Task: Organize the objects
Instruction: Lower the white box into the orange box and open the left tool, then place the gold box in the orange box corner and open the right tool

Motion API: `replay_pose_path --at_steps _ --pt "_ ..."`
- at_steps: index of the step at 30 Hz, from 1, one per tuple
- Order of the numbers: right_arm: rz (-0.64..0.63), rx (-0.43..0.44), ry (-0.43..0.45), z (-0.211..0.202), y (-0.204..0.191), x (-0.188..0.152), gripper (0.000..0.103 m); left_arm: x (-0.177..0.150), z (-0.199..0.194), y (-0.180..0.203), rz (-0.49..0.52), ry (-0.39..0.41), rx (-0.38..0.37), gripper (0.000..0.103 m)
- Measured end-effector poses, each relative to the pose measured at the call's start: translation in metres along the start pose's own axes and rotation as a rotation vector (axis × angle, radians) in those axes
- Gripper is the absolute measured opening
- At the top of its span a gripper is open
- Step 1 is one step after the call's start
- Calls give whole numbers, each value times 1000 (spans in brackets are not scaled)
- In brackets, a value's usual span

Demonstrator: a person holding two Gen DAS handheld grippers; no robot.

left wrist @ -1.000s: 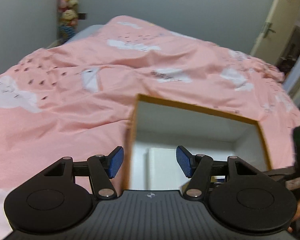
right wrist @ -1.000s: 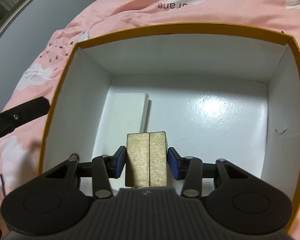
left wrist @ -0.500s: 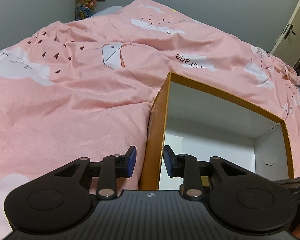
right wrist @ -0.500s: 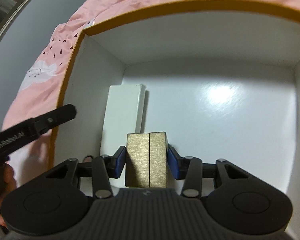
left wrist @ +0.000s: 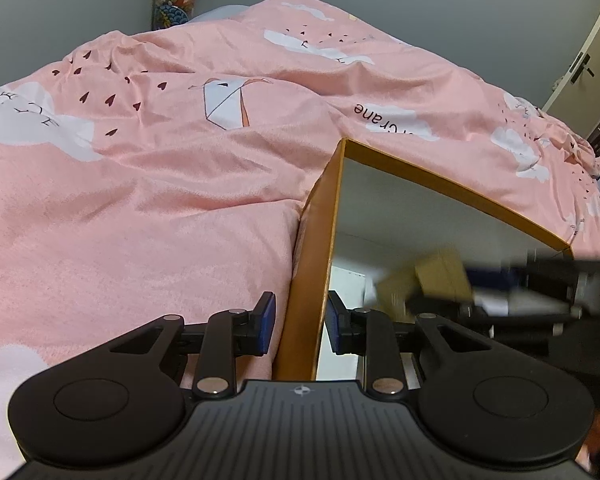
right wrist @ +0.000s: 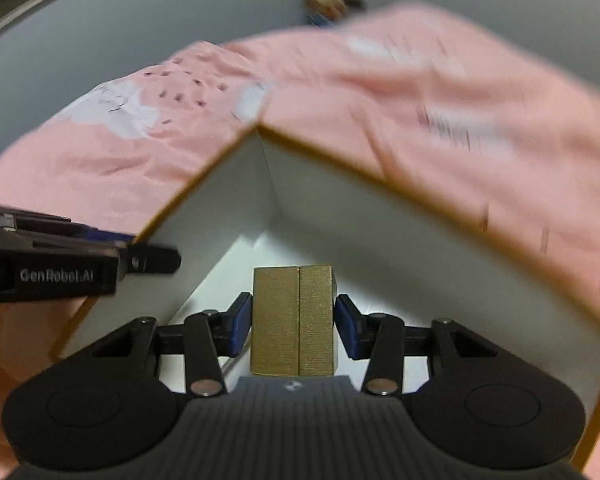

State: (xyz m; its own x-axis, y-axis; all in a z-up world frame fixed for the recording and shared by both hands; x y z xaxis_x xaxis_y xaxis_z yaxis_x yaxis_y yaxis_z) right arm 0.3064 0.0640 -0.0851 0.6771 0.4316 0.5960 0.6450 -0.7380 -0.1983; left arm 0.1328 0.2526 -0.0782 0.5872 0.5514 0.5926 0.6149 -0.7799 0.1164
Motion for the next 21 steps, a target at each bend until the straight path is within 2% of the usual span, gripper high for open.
replay_pose_path --at_steps 4,8,16,21 --pt "-275 8 68 11 -19 15 47 -2 5 -1 -13 -11 -2 30" --pt "-473 19 76 31 -37 23 47 -4 9 0 -8 -18 2 28" --pt "-649 56 69 43 -44 24 46 -8 16 0 -35 -33 -19 28" --pt "-699 48 74 48 -47 19 46 -9 17 1 -24 -37 -27 28"
Point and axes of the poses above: each gripper's, at about its wrist camera, not at the fingertips, and z roughly the way its jaws point, y to its right, x to its top, the point moved 6 cm from there along z, roughly the way its jaws point, and after that the axes turned 15 degrees about z, right-handed, at the moved point
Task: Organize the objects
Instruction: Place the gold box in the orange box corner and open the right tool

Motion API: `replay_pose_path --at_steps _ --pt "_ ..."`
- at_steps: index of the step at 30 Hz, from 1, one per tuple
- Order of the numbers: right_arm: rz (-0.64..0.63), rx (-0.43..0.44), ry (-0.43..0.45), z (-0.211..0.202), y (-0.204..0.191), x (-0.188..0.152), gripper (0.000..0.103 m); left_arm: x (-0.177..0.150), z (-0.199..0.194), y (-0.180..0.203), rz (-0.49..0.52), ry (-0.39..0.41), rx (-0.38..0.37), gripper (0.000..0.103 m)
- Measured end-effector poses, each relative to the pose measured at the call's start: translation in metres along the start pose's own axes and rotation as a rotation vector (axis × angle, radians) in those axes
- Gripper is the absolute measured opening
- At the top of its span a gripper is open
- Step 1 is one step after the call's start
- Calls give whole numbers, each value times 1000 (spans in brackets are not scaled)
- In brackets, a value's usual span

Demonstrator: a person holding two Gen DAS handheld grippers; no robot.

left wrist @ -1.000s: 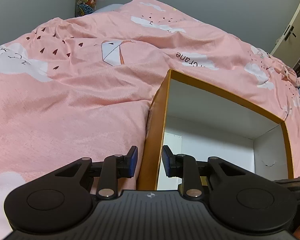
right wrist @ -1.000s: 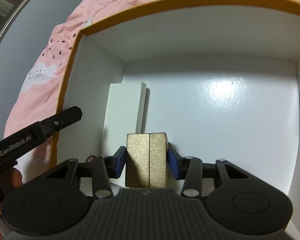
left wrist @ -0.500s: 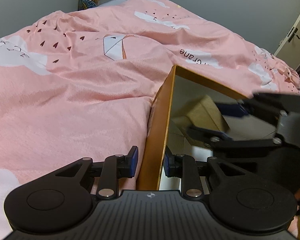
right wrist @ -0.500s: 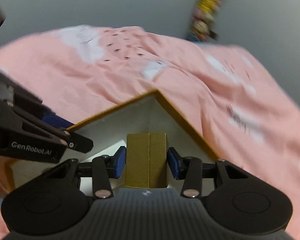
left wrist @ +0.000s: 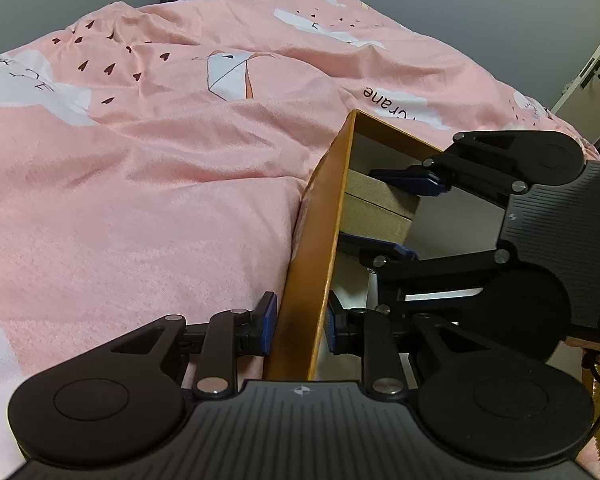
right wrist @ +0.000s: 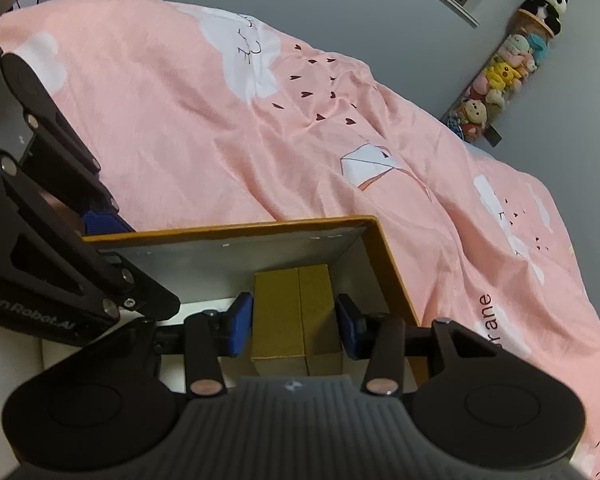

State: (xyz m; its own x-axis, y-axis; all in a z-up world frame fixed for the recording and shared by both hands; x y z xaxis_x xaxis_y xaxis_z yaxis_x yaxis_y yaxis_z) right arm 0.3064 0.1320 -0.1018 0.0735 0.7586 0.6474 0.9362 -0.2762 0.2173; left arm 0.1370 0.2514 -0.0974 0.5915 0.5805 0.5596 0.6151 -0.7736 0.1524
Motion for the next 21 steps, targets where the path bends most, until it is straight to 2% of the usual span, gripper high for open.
replay_pose_path --at_steps 2,4,7,10,12,14,17,18,21 --pt "6 -14 -7 3 -1 1 48 0 -1 0 0 1 -2 28" --pt "16 -33 -11 3 -1 0 56 0 -1 0 2 1 -3 28" --pt "32 -54 -14 -1 1 -2 60 0 -2 1 5 4 -5 28" --pt "82 -80 -36 -7 7 -6 69 -1 -2 2 11 4 -11 28" --pt "133 -88 -66 -10 11 -10 70 -2 -2 2 15 4 -13 28" --pt "190 -77 -103 -11 15 -16 69 -2 -2 1 16 5 -16 28" --pt "278 -64 -143 -9 21 -24 59 -1 -3 2 20 10 -19 28" --pt "302 -57 -150 -8 23 -26 52 -1 -3 3 23 10 -19 28" --pt "322 -60 -131 -7 25 -26 48 0 -3 4 30 9 -20 28"
Point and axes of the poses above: each gripper's, at about its wrist camera, not at the fingertips, and z roughly the way its jaws point, y to its right, x to its top, the point moved 6 cm from there along z, roughly the way its jaws point, and after that the axes turned 15 degrees about z, right-handed, at the moved point
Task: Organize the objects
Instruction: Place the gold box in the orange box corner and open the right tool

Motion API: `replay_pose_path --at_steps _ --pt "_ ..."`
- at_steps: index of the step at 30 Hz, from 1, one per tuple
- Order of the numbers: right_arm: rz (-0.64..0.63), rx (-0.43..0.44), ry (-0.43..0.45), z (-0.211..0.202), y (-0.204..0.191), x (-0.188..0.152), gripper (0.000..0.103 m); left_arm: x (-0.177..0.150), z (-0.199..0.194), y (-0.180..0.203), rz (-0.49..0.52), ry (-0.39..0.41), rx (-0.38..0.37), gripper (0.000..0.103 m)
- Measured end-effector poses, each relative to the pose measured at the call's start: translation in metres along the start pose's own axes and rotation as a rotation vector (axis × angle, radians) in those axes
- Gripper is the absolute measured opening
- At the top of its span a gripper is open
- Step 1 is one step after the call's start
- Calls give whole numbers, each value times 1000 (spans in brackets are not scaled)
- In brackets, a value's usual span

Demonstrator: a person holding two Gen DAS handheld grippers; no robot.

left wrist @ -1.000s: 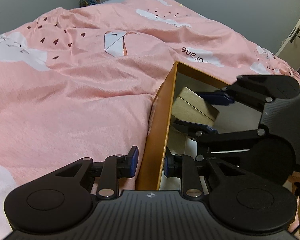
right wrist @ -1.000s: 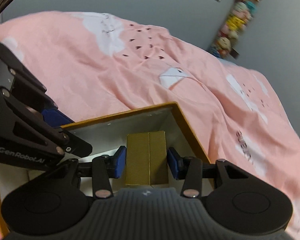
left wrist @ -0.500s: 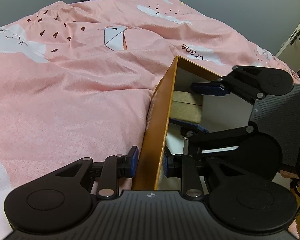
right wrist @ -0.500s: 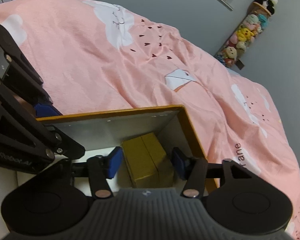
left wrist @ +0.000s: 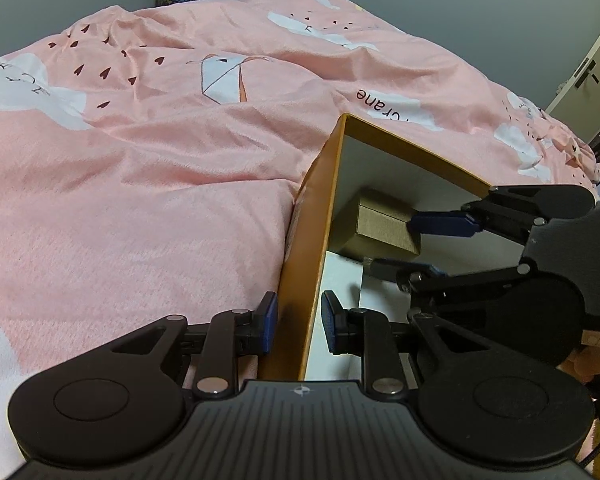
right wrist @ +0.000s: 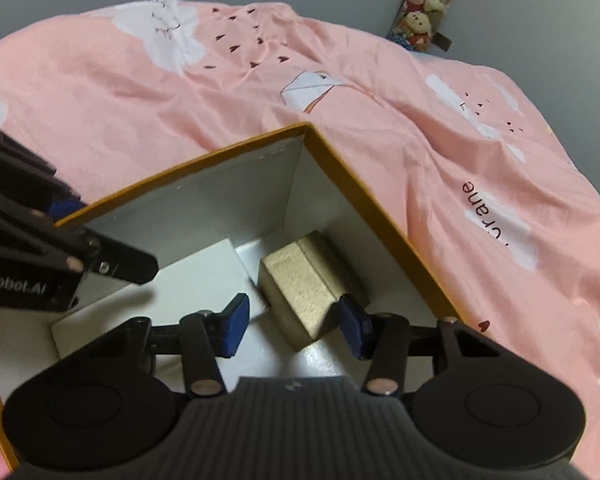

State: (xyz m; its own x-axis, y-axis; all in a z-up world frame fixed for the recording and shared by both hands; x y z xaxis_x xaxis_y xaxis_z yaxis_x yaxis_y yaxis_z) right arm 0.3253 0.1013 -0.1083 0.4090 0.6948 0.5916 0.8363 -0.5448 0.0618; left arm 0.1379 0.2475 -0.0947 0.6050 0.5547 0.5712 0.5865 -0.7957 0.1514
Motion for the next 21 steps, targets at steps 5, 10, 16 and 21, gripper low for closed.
replay_pose_path --at_steps 5,10,16,21 --pt "19 6 11 2 -2 7 43 0 0 0 6 -6 -4 28" --pt "44 -34 -7 -6 8 0 58 1 1 1 10 -3 -4 28" --pt "104 -49 -47 8 19 -12 29 -1 2 4 29 0 20 28" --pt "111 -16 -13 14 7 -4 24 -2 2 6 43 3 38 28"
Point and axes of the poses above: each gripper's, at about its wrist camera, not at the fingertips, and z roughly the way its jaws point, y to its right, x to its top, the point moved 6 cm from there along z, roughly the way its jaws point, and after that the axes turned 15 degrees about z, right-handed, at the moved point
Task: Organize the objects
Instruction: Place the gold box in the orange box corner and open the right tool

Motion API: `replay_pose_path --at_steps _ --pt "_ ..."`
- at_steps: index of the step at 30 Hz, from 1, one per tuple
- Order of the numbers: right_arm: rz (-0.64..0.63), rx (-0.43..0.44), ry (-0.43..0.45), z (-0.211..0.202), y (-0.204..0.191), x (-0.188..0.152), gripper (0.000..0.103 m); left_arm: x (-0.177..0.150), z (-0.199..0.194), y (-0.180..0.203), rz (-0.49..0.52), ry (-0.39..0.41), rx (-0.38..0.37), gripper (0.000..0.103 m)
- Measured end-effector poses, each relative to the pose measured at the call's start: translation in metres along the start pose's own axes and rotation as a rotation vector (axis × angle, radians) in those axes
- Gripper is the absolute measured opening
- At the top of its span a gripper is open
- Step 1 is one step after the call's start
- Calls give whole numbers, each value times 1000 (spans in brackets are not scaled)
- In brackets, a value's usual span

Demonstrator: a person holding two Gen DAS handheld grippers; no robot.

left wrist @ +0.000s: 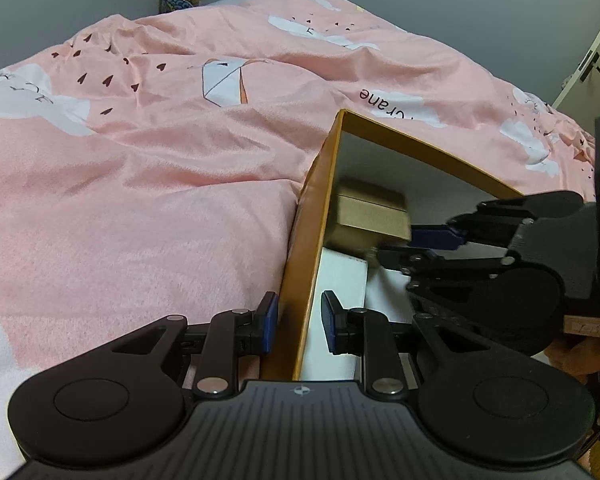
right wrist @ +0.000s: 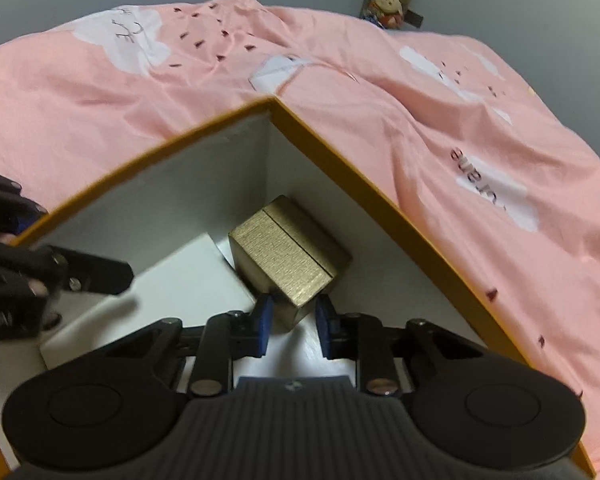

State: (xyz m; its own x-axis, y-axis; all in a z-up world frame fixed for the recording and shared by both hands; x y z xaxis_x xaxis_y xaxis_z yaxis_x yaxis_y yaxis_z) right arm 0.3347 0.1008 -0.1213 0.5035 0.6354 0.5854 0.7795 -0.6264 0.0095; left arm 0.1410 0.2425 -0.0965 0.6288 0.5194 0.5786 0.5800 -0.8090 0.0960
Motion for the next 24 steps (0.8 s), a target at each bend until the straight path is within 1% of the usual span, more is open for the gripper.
replay_pose_path --at_steps 4,8,10,13,14,16,19,21,24 --pt "-13 36 21 4 -16 5 20 0 -2 2 17 10 10 28" --pt "-33 15 23 4 -18 3 18 0 -6 2 30 23 24 28" --pt "-24 10 23 -2 -17 2 19 1 -11 4 54 42 61 28" --pt "-4 -3 41 -22 -16 0 19 4 -24 9 105 93 149 28" --pt "7 -6 49 -30 -16 -2 19 5 -30 11 120 108 172 30" --pt "37 -10 71 -48 -17 -5 19 7 -39 15 137 134 191 30" --pt "83 -25 110 -77 -20 -13 19 9 -60 25 192 196 244 30" --pt "114 -29 133 -96 -20 -21 19 10 -73 34 220 230 253 30" --pt "168 -43 165 -122 -20 -36 20 7 -88 45 244 256 211 30"
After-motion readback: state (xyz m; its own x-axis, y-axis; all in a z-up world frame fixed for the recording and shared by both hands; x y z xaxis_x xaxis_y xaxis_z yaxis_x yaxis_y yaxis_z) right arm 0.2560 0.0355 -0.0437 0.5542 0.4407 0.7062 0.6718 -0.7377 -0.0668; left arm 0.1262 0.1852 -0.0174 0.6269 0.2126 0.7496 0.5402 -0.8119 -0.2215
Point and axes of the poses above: each gripper's, at about its wrist camera, not at the fingertips, and z roughly the way its jaws point, y to its right, x to its top, the point moved 6 cm from there along z, roughly the way its jaws point, and after that the axes turned 15 degrees about z, right-handed, at the moved point
